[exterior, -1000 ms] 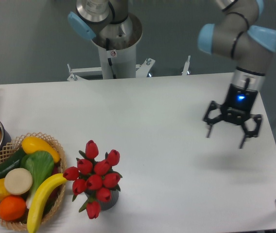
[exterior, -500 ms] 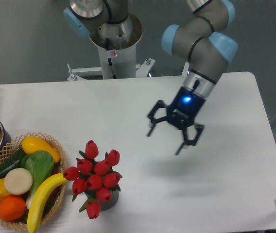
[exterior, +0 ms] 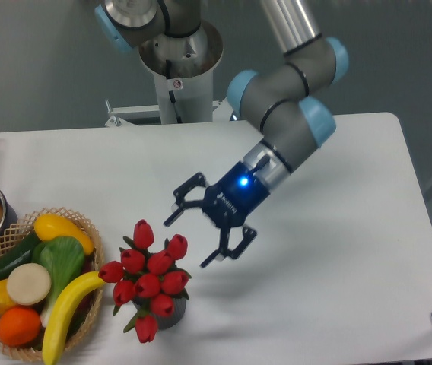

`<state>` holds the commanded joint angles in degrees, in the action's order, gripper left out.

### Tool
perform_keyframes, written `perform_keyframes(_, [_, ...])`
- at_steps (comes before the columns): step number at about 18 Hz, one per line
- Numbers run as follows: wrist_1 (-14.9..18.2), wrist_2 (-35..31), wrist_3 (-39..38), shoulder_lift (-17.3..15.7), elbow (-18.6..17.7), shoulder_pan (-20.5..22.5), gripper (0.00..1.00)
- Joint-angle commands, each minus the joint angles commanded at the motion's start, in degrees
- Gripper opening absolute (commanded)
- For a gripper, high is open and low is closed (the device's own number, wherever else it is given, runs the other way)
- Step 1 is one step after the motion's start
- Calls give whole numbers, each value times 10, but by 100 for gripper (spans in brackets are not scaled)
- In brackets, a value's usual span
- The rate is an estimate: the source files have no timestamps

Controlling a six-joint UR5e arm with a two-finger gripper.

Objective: Pick up the flowers from the vase
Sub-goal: 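Move the open gripper toward the red tulip stems in the grey vase, then lower the gripper around the tulip stems and close it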

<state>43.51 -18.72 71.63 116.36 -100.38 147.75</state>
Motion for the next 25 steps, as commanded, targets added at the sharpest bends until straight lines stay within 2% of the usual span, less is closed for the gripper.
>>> perform_keyframes(6, [0,26,0,18,15,-11,99])
perform_keyframes(9, [0,34,1,27,19,-14,75])
perform_keyframes(10, [0,34,0,27,19,-16,60])
perform_keyframes(12, [0,34,0,26,19,-17,19])
perform_keyframes(13, [1,33,-1,25,19,-16,5])
perform_keyframes(14, [1,33,-3,24,20,-15,0])
perform_keyframes(19, [1,32,-16,7,22,1,0])
perform_keyframes(25, [1,34,-99,-35,22,-4,0])
